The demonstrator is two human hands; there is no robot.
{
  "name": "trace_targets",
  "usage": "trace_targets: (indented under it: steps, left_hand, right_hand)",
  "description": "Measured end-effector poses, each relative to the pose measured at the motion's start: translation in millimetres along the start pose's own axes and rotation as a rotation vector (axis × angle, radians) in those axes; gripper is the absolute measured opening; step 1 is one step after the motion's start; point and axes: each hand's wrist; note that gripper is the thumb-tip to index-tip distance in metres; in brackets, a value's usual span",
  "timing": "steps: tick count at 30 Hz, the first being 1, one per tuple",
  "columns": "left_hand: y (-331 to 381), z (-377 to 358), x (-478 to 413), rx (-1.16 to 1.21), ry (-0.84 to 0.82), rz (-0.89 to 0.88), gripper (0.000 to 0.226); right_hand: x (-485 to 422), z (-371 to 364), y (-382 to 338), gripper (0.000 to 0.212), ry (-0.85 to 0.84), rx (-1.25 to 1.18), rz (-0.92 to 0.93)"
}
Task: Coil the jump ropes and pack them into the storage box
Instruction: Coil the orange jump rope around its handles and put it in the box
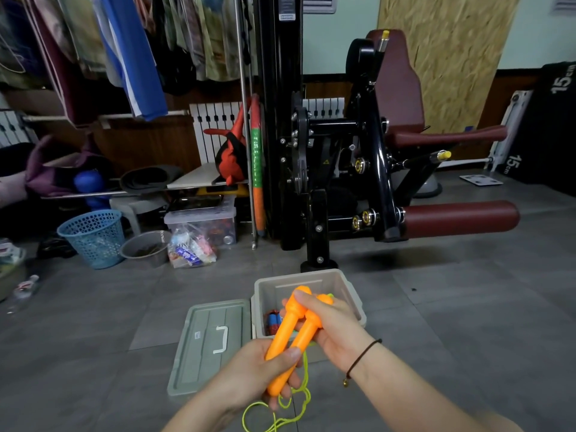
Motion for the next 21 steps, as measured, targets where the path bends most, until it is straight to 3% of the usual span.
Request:
trace_targets:
  steps: [6, 10, 13, 15, 16, 18, 20, 21]
  left_hand:
    - [2, -2, -4, -0.015, 0.001, 0.042, 0.025]
    - [4, -4, -5, 0.006, -0.01, 0.048, 0.031]
    - [6, -1, -7, 0.059, 0.004, 0.023, 0.041]
    - [6, 3, -7, 0.112, 0.038, -0.001, 0.045]
    - [5, 5, -8, 0.149, 0.058, -0.014, 0.05]
    - [5, 11, -9, 0.222, 0.08, -0.038, 0.061]
    - [5, 15, -9, 0.268, 0.06, -0.065, 0.065]
    - [6, 17, -10, 0.275, 0.034, -0.08, 0.068]
  right_hand:
    - [-1, 3, -1, 0.036, -0.025, -0.039, -0.037]
    - [-1, 3, -6, 0.048, -0.012, -0.011, -0.056]
    - [4, 7, -22, 0.077, 0.023, 0.172, -0.18]
    - [7, 14, -33, 0.09, 0.168, 0.405, -0.15]
    - [9, 17, -37, 0.085, 0.289, 0.521, -0.068]
    - [3, 29, -38, 0.047, 0.496, 0.663, 0.222]
    - [0, 32, -37, 0.01, 0.465, 0.75, 0.427]
    - [-3, 31, -33, 0.023, 0.368, 0.813, 0.463]
Point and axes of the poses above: each hand's wrist, its own x-axis away from the middle knuckle, its own z-axis out of the back of the hand, y = z × x, and after that the axes turned 11 degrees about -z, right-handed
